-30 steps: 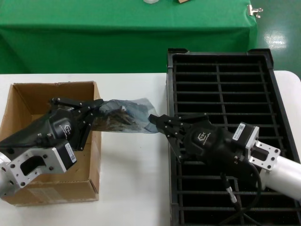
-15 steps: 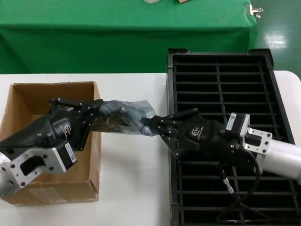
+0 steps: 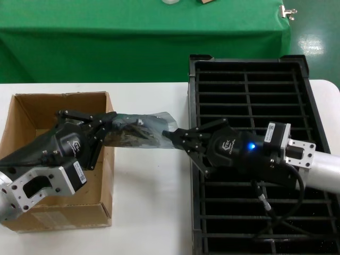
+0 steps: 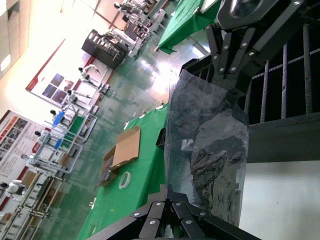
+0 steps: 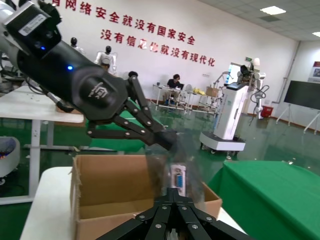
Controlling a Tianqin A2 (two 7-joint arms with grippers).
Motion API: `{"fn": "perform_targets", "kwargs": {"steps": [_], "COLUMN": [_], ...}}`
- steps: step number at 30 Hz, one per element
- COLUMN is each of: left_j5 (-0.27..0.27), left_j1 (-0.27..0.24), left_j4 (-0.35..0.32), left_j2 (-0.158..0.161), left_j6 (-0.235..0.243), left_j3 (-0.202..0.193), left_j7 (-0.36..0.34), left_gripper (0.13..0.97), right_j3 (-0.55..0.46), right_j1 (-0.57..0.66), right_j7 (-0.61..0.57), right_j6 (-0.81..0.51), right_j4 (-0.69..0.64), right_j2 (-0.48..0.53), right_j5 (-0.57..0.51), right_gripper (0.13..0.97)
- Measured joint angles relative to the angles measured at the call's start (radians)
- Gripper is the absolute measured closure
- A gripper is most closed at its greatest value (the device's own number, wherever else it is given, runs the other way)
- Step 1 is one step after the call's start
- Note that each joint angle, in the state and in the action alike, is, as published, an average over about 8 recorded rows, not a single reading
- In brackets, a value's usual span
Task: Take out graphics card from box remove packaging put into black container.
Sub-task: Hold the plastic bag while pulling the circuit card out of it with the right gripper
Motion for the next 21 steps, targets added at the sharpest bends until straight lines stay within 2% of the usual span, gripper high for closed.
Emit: {"fn": "perform_targets", "kwargs": {"steps": [7,21], "left_j5": [0.000,0.000], "left_j1": [0.000,0.000], "left_j4": [0.000,0.000], "left_j2": [0.000,0.000], "left_j6": [0.000,0.000], "left_j3": [0.000,0.000], "left_j7": [0.000,0.000], "left_gripper": [0.958,0.958], "right_j3": [-0.005,-0.044], "right_j1": [0.036,0.149], "right_j7": [-0.005,-0.048], "right_j6": [-0.024,-0.169], "right_j4": [-0.046,-0.217], "right_j2": [-0.009,-0.041], "right_j5": [-0.005,-0.014], "right_gripper": [0.962,0.962]}}
